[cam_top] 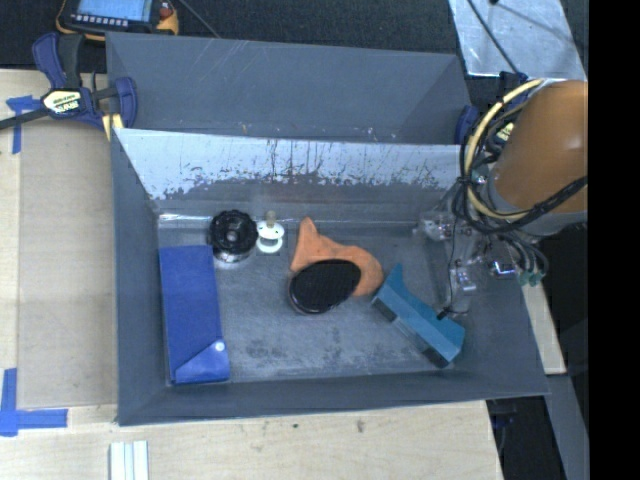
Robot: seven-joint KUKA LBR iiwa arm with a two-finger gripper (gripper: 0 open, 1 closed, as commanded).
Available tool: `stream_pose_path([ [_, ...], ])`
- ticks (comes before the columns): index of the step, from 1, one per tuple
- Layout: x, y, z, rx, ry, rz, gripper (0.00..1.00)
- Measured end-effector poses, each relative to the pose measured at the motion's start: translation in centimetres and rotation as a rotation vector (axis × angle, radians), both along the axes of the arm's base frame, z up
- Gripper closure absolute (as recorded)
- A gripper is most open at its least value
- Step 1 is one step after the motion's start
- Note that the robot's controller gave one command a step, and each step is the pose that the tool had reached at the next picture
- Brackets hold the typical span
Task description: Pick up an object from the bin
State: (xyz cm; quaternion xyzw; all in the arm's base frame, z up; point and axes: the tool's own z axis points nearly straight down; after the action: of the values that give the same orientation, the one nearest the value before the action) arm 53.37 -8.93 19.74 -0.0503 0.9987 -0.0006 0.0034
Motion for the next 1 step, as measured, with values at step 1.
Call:
stream_pose_path([
  [1,0.88,-1.41,-0.32,0.002,0.009,0.142,0.0],
])
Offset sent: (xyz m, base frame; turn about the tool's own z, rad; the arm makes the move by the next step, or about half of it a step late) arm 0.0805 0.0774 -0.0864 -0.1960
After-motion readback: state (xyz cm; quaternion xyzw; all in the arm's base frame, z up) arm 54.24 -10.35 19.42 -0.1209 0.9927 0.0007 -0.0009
